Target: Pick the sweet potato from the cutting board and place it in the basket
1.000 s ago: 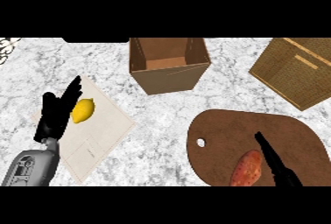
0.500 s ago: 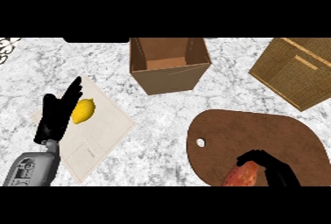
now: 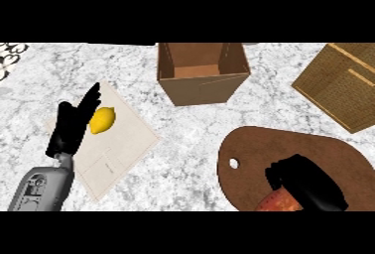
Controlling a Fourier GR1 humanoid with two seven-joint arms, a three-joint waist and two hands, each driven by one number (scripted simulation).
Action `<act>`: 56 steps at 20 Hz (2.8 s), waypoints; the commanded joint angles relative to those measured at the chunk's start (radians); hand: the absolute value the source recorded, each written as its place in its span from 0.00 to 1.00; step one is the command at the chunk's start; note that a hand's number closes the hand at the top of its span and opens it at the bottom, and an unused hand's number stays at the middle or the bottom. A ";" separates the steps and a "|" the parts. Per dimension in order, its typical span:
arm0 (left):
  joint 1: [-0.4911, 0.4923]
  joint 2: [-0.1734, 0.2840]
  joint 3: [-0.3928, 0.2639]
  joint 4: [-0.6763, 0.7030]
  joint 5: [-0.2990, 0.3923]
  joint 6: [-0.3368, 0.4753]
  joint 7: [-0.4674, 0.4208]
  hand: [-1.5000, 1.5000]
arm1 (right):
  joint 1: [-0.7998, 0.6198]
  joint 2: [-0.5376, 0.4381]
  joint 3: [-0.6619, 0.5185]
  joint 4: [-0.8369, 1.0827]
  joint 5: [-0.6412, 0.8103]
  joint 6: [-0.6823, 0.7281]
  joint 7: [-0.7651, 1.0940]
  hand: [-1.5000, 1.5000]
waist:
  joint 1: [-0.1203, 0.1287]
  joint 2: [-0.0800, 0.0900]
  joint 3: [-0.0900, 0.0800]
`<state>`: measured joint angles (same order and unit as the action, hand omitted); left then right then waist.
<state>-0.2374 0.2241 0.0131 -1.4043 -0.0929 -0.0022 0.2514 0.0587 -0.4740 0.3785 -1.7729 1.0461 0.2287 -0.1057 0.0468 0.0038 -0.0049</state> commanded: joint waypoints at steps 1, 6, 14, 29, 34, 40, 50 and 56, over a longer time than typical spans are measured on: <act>0.035 -0.025 -0.016 -0.035 -0.022 0.029 0.002 0.50 | -0.151 -0.011 0.086 0.099 0.101 0.051 -0.051 1.00 | -0.021 -0.002 0.005; 0.044 0.014 0.042 -0.002 0.001 -0.008 -0.027 0.50 | -0.192 -0.001 -0.041 0.107 -0.016 0.030 -0.207 1.00 | -0.043 -0.003 0.005; 0.006 -0.009 0.037 0.008 -0.015 0.033 0.019 0.50 | -0.133 0.149 -0.220 -0.255 -0.474 0.349 -0.030 1.00 | -0.072 -0.008 0.003; 0.039 0.002 0.039 0.008 -0.007 -0.005 -0.020 0.50 | -0.647 0.026 -0.741 -0.311 -1.286 0.481 0.726 1.00 | -0.060 -0.012 0.001; 0.043 -0.002 0.043 0.003 0.002 -0.014 -0.013 0.50 | -0.917 -0.114 -0.733 -0.175 -1.353 0.381 0.950 1.00 | -0.044 -0.009 0.002; 0.036 0.010 0.037 0.007 -0.008 -0.031 -0.032 0.50 | -0.966 -0.296 -0.680 -0.016 -1.079 0.525 0.780 1.00 | -0.022 0.003 0.004; -0.016 -0.023 0.024 0.023 -0.016 -0.018 -0.019 0.50 | -0.935 -0.413 -0.549 0.353 -0.643 0.425 0.303 1.00 | -0.013 0.013 0.006; 0.007 -0.008 0.035 0.034 -0.017 -0.033 -0.062 0.50 | -1.038 -0.473 -0.514 0.697 -0.540 0.330 0.019 1.00 | 0.000 0.012 0.005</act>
<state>-0.2491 0.2187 0.0530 -1.3794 -0.1069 -0.0265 0.2230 -0.9282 -0.9154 -0.1682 -1.2594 0.4237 0.6127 0.0804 0.0363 0.0143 0.0006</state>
